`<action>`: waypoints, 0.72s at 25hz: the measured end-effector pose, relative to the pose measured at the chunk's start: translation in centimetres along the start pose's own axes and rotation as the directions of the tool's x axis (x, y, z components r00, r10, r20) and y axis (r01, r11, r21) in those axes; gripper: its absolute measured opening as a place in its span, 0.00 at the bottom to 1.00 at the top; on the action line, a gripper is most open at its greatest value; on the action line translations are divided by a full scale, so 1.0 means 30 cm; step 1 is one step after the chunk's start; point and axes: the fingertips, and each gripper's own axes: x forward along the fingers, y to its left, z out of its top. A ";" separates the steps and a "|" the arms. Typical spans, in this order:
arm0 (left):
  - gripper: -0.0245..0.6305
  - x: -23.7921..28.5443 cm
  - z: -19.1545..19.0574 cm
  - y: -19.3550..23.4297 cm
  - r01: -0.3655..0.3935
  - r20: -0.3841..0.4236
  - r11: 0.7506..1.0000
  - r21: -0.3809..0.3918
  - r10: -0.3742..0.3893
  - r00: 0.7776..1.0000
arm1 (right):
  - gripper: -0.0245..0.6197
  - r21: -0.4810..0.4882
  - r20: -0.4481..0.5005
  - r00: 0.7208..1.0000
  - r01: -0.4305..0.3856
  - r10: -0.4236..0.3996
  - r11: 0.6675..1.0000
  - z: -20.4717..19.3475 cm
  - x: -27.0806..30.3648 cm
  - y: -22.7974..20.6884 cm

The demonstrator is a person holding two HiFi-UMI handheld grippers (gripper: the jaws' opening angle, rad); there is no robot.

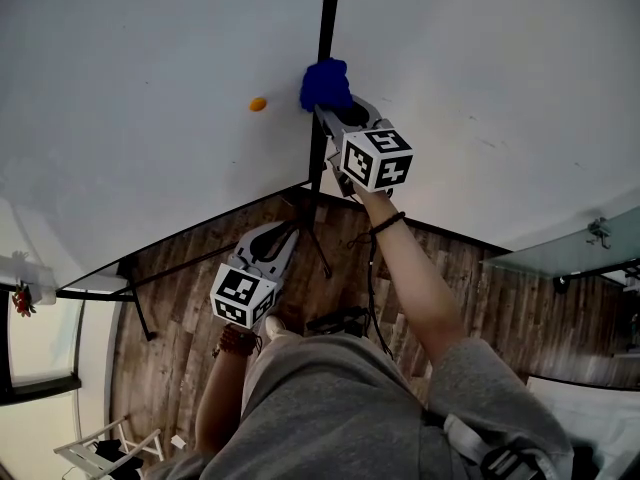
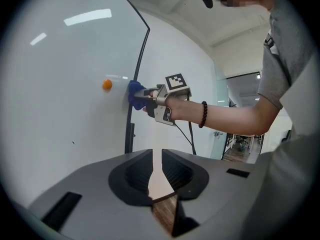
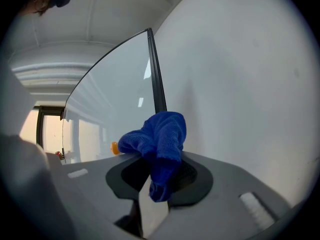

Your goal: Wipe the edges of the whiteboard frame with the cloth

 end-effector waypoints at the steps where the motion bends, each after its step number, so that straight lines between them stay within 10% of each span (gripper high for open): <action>1: 0.13 0.003 0.002 -0.005 0.000 0.001 1.000 0.003 0.000 1.000 | 0.21 0.000 -0.007 1.000 -0.008 0.008 1.000 -0.005 0.000 0.000; 18: 0.13 0.010 -0.004 -0.020 -0.012 -0.006 1.000 0.005 0.012 1.000 | 0.20 0.181 -0.112 0.989 -0.072 0.093 0.981 -0.176 0.007 -0.010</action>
